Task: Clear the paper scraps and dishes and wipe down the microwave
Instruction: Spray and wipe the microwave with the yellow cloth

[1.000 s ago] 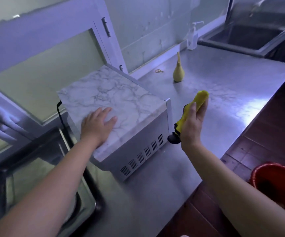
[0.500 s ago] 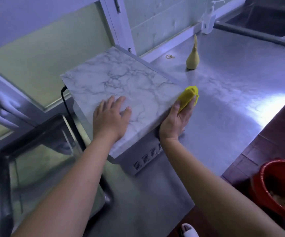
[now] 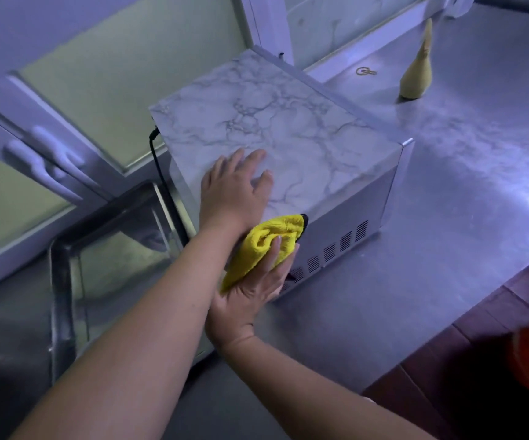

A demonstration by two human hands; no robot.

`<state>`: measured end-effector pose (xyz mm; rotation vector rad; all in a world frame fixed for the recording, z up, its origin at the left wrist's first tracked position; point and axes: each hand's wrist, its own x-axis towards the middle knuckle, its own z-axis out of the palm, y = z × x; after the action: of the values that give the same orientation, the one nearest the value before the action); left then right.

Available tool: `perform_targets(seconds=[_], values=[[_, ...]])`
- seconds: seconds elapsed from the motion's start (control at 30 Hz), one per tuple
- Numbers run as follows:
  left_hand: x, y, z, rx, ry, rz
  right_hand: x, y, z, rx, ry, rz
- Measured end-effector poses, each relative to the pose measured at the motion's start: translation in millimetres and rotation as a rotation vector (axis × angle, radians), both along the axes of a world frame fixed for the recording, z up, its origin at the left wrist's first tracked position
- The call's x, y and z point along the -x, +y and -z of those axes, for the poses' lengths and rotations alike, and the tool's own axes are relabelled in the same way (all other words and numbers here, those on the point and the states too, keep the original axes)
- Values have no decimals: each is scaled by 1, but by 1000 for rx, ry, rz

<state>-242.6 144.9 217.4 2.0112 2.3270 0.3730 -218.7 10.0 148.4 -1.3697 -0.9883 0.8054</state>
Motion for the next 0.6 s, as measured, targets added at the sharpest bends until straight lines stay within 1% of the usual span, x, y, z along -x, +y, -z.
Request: perform_targets(seconds=[0.1, 0.17, 0.23, 0.27, 0.33, 0.37, 0.4, 0.43, 0.5, 0.53, 0.57, 0.6], values=[[-1, -3, 1, -19, -20, -2, 10, -7, 2, 65, -17, -3], [-1, -4, 1, -24, -38, 2, 14, -9, -6, 179, 19, -27], [0, -4, -1, -11, -54, 16, 7, -14, -13, 300, 50, -127], [0, -5, -2, -5, -61, 22, 0, -18, -13, 308, 63, -202], [0, -5, -3, -5, -72, 22, -24, -32, -7, 232, 156, -348], [1, -5, -3, -7, -77, 15, -40, -37, -5, 233, 250, -429], [1, -5, -4, -7, -81, 6, -57, -41, -4, 289, 365, -509], [1, -5, -3, -6, -87, -3, -73, -44, -2, 399, 460, -570], [2, -5, -4, -5, -98, -11, -100, -41, 8, 747, 620, -656], [2, -5, -4, -3, -100, -11, -113, -37, 13, 930, 759, -686], [1, -5, -4, -5, -101, -13, -126, -32, 16, 1073, 924, -702], [0, -5, -5, -8, -103, -15, -139, -27, 18, 1168, 1033, -710]])
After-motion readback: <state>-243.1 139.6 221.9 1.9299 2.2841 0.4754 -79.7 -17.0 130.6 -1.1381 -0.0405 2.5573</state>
